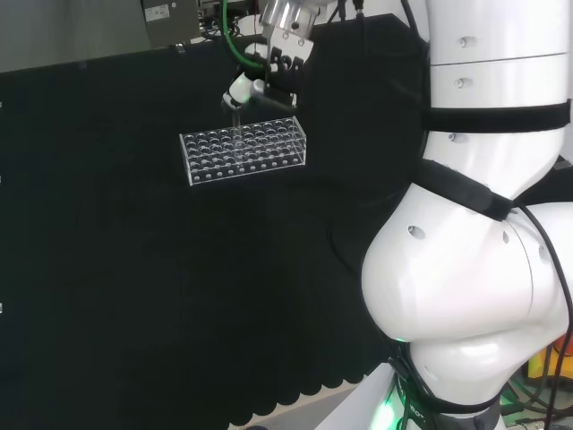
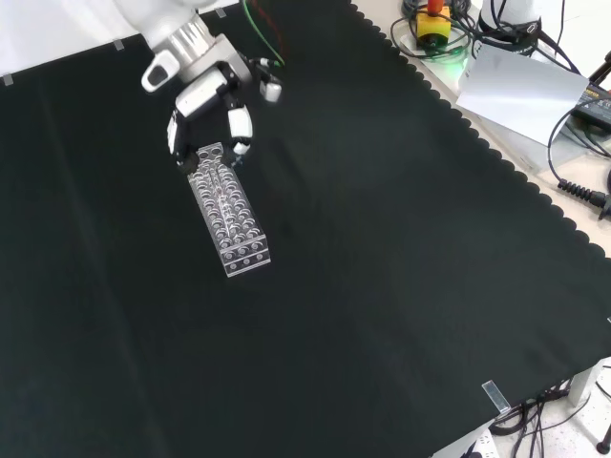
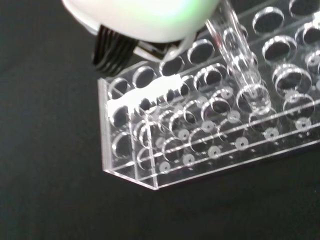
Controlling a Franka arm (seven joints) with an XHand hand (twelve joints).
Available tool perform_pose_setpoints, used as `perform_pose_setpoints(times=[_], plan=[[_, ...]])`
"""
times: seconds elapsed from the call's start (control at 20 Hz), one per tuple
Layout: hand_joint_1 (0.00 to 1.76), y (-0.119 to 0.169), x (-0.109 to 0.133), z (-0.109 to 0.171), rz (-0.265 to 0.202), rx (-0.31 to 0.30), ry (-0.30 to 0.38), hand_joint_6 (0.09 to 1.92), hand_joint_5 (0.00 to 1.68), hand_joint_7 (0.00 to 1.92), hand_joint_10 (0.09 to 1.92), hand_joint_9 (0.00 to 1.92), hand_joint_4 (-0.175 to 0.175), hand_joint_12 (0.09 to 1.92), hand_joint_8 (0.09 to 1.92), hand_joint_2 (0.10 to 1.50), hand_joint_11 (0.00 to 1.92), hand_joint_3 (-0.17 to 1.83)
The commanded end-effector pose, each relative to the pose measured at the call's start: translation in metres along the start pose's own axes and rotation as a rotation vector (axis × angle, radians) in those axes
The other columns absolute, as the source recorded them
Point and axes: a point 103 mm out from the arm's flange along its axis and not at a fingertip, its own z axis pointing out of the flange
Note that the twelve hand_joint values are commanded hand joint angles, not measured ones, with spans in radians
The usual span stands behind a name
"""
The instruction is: Put the test tube back in the rack.
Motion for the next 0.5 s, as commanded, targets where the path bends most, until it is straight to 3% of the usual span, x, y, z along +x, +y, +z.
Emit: perform_pose_setpoints(times=[0.05, 0.5], plan=[[1.05, -0.028, 0.010, -0.039, -0.017, -0.024, -0.005, 0.78, 0.68, 0.61, 0.89, 0.69, -0.041, 1.47, 0.93, 0.52, 0.48, 0.78], [1.05, -0.066, 0.030, -0.088, -0.047, -0.070, -0.029, 0.78, 0.67, 0.60, 0.89, 0.69, -0.038, 1.48, 0.93, 0.52, 0.48, 0.77]])
